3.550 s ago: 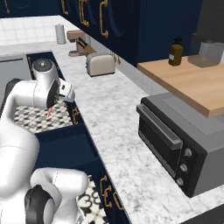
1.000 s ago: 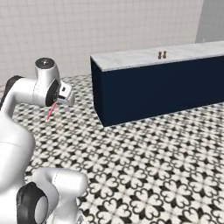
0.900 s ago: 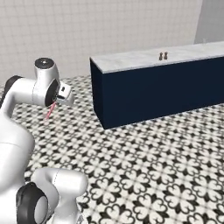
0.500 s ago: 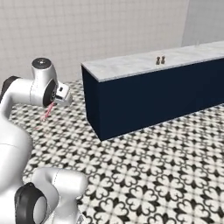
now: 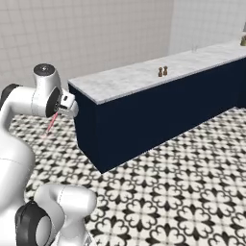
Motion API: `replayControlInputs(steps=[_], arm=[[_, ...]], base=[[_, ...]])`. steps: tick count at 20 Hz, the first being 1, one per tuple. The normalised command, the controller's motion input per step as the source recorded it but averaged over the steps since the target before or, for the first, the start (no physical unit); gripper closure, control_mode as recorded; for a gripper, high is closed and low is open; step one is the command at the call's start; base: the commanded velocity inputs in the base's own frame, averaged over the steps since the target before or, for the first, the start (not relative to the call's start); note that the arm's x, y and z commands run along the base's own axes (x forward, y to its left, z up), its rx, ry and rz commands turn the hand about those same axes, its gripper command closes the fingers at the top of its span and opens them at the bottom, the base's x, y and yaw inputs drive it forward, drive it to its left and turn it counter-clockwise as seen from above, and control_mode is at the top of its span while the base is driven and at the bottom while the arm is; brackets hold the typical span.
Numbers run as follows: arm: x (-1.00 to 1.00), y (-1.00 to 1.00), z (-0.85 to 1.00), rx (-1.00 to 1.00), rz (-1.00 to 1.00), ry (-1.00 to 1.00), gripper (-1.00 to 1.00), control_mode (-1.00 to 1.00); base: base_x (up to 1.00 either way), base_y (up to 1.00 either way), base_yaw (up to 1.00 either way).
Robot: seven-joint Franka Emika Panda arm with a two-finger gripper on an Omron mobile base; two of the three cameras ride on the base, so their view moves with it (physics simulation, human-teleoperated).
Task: Take a straw from the drawer in front and place it inside the glass cup on the dining counter.
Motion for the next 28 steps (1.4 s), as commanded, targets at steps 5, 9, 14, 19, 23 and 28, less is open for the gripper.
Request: replayControlInputs(steps=[5,9,14,19,23,28], arm=[[0.00,0.00,0.00,0.00,0.00,0.00,1.00,1.00],[0.00,0.00,0.00,0.00,0.00,0.00,1.00,1.00],[0.00,0.00,0.00,0.00,0.00,0.00,1.00,1.00],[0.00,0.00,0.00,0.00,0.00,0.00,1.00,1.00],[0.00,0.00,0.00,0.00,0.00,0.00,1.00,1.00],[0.00,0.00,0.00,0.00,0.00,0.00,1.00,1.00]], base=[[0.71,1.00,-0.35],[0.52,1.00,-0.29],[0.48,1.00,-0.27],[0.39,1.00,-0.26],[0.41,1.00,-0.27],[0.39,1.00,-0.27]])
